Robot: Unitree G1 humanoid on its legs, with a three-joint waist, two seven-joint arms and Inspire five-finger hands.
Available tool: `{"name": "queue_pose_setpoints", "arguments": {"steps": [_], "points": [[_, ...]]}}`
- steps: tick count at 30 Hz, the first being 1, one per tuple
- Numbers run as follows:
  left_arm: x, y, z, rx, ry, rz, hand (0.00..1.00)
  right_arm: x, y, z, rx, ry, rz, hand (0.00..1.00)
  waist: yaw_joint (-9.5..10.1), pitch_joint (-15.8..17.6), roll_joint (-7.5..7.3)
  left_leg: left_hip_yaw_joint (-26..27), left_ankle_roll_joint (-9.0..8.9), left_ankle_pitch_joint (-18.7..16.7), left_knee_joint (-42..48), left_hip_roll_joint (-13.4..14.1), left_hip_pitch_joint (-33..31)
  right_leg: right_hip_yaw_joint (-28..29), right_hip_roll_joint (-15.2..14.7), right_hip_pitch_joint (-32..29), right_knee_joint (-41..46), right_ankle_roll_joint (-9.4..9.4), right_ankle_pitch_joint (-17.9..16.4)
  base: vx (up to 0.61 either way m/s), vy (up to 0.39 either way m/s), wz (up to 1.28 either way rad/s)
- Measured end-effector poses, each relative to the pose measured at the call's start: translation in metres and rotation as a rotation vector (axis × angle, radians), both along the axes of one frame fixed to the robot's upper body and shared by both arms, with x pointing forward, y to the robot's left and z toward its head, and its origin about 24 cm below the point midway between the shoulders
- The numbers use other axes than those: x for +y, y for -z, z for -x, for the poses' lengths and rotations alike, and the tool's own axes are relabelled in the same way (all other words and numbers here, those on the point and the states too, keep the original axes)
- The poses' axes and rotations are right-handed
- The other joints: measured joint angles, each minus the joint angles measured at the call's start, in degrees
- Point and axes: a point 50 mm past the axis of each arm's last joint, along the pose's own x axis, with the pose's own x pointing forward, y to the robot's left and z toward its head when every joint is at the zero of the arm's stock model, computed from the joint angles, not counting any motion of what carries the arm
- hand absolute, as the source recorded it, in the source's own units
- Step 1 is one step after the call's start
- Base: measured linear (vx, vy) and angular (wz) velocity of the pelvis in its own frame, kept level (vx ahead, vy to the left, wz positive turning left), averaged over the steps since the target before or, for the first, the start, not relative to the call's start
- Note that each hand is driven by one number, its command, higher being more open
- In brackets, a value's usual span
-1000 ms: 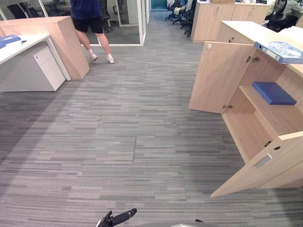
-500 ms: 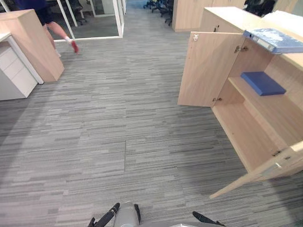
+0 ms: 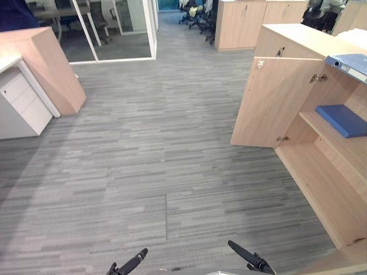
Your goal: Walk over to the cabinet, pick up the folder, carry it to the office cabinet, place the folder inside the office cabinet, then close the office cabinet door
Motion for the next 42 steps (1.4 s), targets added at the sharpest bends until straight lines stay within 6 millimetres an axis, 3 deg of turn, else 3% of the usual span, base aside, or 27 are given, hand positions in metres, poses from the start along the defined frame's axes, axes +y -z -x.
{"name": "queue_pose_setpoints", "arguments": {"steps": [1,3,5,6,7,10,11,12,13,15,17,18,20,21,23,25,27,28,30,31,32,33,34,35,38,39,42], "points": [[0.001,0.0,0.002,0.01,0.002,-0.003,1.0,-0.001,-0.002,-0.006,-0.02,-0.027,0.016,1.0,-0.28,0.42,-0.15,0.58,0.07,-0.62,-0.78,0.31,2.35,-4.53,-2.26,-2.99,5.81,-2.04,-2.33,0.23,0.116,-0.33],[0.003,0.001,0.005,0.025,0.012,-0.007,1.0,0.001,-0.005,-0.012,-0.044,-0.057,0.03,1.0,-0.91,0.67,-0.03,1.57,-0.73,-1.43,-1.97,1.91,5.37,-10.17,-2.75,-6.91,9.06,-2.16,-7.59,0.19,0.055,-0.45],[0.003,0.001,0.003,0.025,0.034,-0.012,1.0,0.002,-0.007,-0.018,-0.066,-0.075,0.04,1.0,-1.47,0.88,0.11,2.96,-2.21,-2.4,-2.48,4.18,7.64,-14.31,-1.18,-10.61,6.01,-0.83,-12.48,0.2,-0.032,-0.47],[0.003,0.0,0.001,0.021,0.043,-0.013,1.0,0.002,-0.008,-0.021,-0.077,-0.076,0.042,1.0,-2.06,1.43,0.34,3.58,-2.74,-2.74,-2.46,5.53,9.16,-17.12,0.07,-11.52,0.56,1.01,-15.23,0.27,-0.12,-0.41],[0.001,0.0,-0.003,0.014,0.051,-0.01,1.0,0.002,-0.008,-0.022,-0.079,-0.076,0.042,1.0,-2.37,1.76,0.74,4.54,-3.71,-3.35,-2.45,6.94,10.37,-19.72,1.5,-11.72,-7.31,2.35,-16.06,0.23,-0.135,-0.36],[-0.005,0.0,-0.012,-0.008,0.052,0.003,1.0,0.003,-0.008,-0.021,-0.079,-0.072,0.04,1.0,-2.49,1.88,0.83,6.06,-6.44,-5.14,-2.23,8.67,12.31,-23.25,3.46,-12.4,-22.32,2.61,-15.03,0.26,-0.223,-0.3],[-0.01,0.0,-0.02,-0.025,0.054,0.012,1.0,0.001,-0.008,-0.02,-0.081,-0.061,0.044,1.0,-2.78,2.28,0.87,6.22,-8.77,-7.05,-1.15,9.88,13.42,-25.29,3.59,-12.23,-27.01,0.95,-10.45,0.35,-0.302,-0.15],[-0.015,0.0,-0.023,-0.03,0.056,0.024,1.0,-0.001,-0.008,-0.02,-0.083,-0.058,0.049,1.0,-2.84,2.81,1.87,6.18,-9.26,-7.67,-0.95,11.17,14.14,-26.03,4.45,-11.69,-25.98,-0.24,-10.94,0.37,-0.329,-0.04],[-0.017,0.0,-0.026,-0.036,0.056,0.029,1.0,-0.005,-0.008,-0.019,-0.082,-0.053,0.057,1.0,-2.96,2.98,2.26,5.98,-9.69,-7.79,-1.03,12.34,14.76,-27.13,5.18,-11.07,-24.99,-0.73,-12.1,0.42,-0.378,0.09],[-0.027,0.0,-0.034,-0.056,0.066,0.049,1.0,-0.013,-0.007,-0.012,-0.066,0.002,0.062,1.0,-3.53,3.94,4.16,5.45,-12.52,-8.87,-0.38,15.55,16.7,-28.69,6.61,-10.54,-19.22,-0.85,-19.9,0.44,-0.389,0.24],[-0.028,0.0,-0.033,-0.058,0.048,0.057,1.0,-0.014,-0.003,0.001,-0.02,0.071,0.024,1.0,-4.09,3.89,4.89,3.43,-13.81,-10.12,8.8,20.32,14.49,-30.03,9.43,-8.14,-18.71,-1.38,-23.47,0.56,-0.535,0.12],[-0.024,0.0,-0.033,-0.064,0.017,0.053,1.0,-0.012,-0.002,0.004,-0.011,0.085,0.016,1.0,-4.33,3.92,5.11,2.11,-13.52,-10.0,17.08,23.18,11.94,-30.07,11.43,-6.29,-19.58,-1.95,-24.45,0.61,-0.576,-0.21],[-0.016,-0.003,-0.029,-0.092,-0.085,0.035,1.0,-0.012,-0.002,0.008,-0.011,0.101,0.014,1.0,-4.16,4.38,5.83,-2.79,-7.22,-4.02,38.07,29.31,4.61,-28.45,16.87,-1.93,-22.87,-3.4,-25.78,0.46,-0.293,-0.88],[-0.01,-0.004,-0.024,-0.092,-0.109,0.018,1.0,-0.012,-0.001,0.01,-0.005,0.102,0.015,1.0,-2.65,4.63,5.9,-6.07,-6.69,-1.59,54.0,31.33,-0.88,-24.1,20.34,0.93,-25.13,-4.34,-26.39,0.42,-0.151,-1.43],[-0.008,-0.002,-0.014,-0.064,-0.113,0.017,1.0,-0.009,0.0,0.012,0.007,0.105,0.001,1.0,-2.33,4.92,4.71,-7.37,-7.57,-3.41,62.49,29.59,-5.47,-20.28,21.37,4.21,-27.63,-4.52,-26.49,0.42,-0.032,-1.39],[0.0,-0.004,-0.015,-0.082,-0.15,0.012,1.0,-0.006,0.004,0.019,0.046,0.118,-0.014,1.0,-2.21,5.38,2.7,-7.54,-7.46,-6.94,61.31,25.68,-11.59,-16.15,21.39,8.84,-32.08,-3.75,-26.04,0.43,0.003,-1.01],[0.004,-0.004,-0.011,-0.071,-0.153,-0.002,1.0,-0.004,0.004,0.021,0.066,0.12,-0.017,1.0,-2.06,5.86,1.95,-8.83,-7.77,-10.23,51.06,21.4,-16.65,-11.75,20.82,12.52,-35.67,-3.08,-25.67,0.46,0.123,-1.14],[0.005,-0.004,-0.006,-0.058,-0.162,-0.005,1.0,-0.002,0.005,0.022,0.071,0.12,-0.025,1.0,-1.21,5.92,1.07,-12.14,-8.69,-10.65,39.56,16.83,-17.86,-8.78,19.06,13.52,-36.37,-2.2,-25.74,0.41,0.205,-1.38],[0.002,-0.001,0.004,-0.027,-0.17,0.007,1.0,-0.002,0.006,0.024,0.08,0.126,-0.031,1.0,0.15,5.85,0.66,-20.78,-10.0,-8.68,22.89,10.9,-17.86,-4.29,16.49,14.73,-36.83,0.7,-26.65,0.47,0.329,-1.63],[-0.004,0.002,0.016,0.013,-0.192,0.025,1.0,-0.003,0.006,0.029,0.087,0.136,-0.028,1.0,0.87,4.97,1.86,-23.47,-10.47,-1.05,19.06,10.3,-17.52,-1.84,15.73,15.62,-36.62,3.08,-27.43,0.54,0.404,-1.68],[-0.006,0.004,0.023,0.033,-0.209,0.033,1.0,-0.003,0.007,0.032,0.095,0.139,-0.029,1.0,1.16,3.85,1.49,-22.74,-11.53,-0.73,20.94,9.84,-17.29,-0.59,14.73,15.49,-35.62,4.5,-27.87,0.67,0.424,-1.29],[0.005,0.002,0.03,0.049,-0.217,0.009,1.0,0.009,0.009,0.035,0.101,0.13,-0.06,1.0,0.52,2.09,-0.87,-19.32,-10.21,-3.09,21.54,8.58,-16.63,0.74,11.29,13.56,-31.92,5.83,-27.42,0.44,0.253,-0.84],[0.008,0.002,0.029,0.045,-0.228,0.001,1.0,0.014,0.009,0.035,0.101,0.128,-0.071,1.0,0.6,1.58,-1.72,-17.58,-9.51,-4.13,21.65,8.31,-15.86,1.58,9.81,11.82,-28.38,6.52,-26.71,0.62,0.367,-0.97],[0.009,0.001,0.023,0.028,-0.237,-0.001,1.0,0.015,0.009,0.033,0.097,0.11,-0.064,1.0,0.89,1.21,-2.42,-14.37,-8.1,-6.27,22.04,7.95,-13.56,3.56,7.82,7.96,-20.32,5.81,-23.95,0.38,0.28,-1.07],[0.013,0.0,0.017,0.016,-0.19,-0.015,1.0,0.01,0.006,0.023,0.059,0.105,-0.041,1.0,0.55,1.54,-2.16,-7.96,-4.44,-8.76,20.78,7.04,-5.45,4.27,2.93,-1.65,1.76,0.73,-12.97,0.39,0.317,-0.83],[0.014,-0.001,0.009,0.004,-0.159,-0.024,1.0,0.007,0.005,0.021,0.051,0.1,-0.03,1.0,0.16,1.9,-1.67,-6.76,-3.9,-9.02,19.02,6.86,-2.13,0.21,1.17,-3.84,7.96,0.47,-12.96,0.37,0.284,-0.47],[0.016,-0.003,-0.001,-0.012,-0.068,-0.042,1.0,0.001,0.003,0.012,0.043,-0.017,0.016,1.0,-0.92,2.15,-0.47,-4.63,-3.84,-9.1,11.62,7.2,4.75,-10.18,-0.01,-8.37,10.17,1.12,-14.71,0.24,0.121,-0.33]]}}
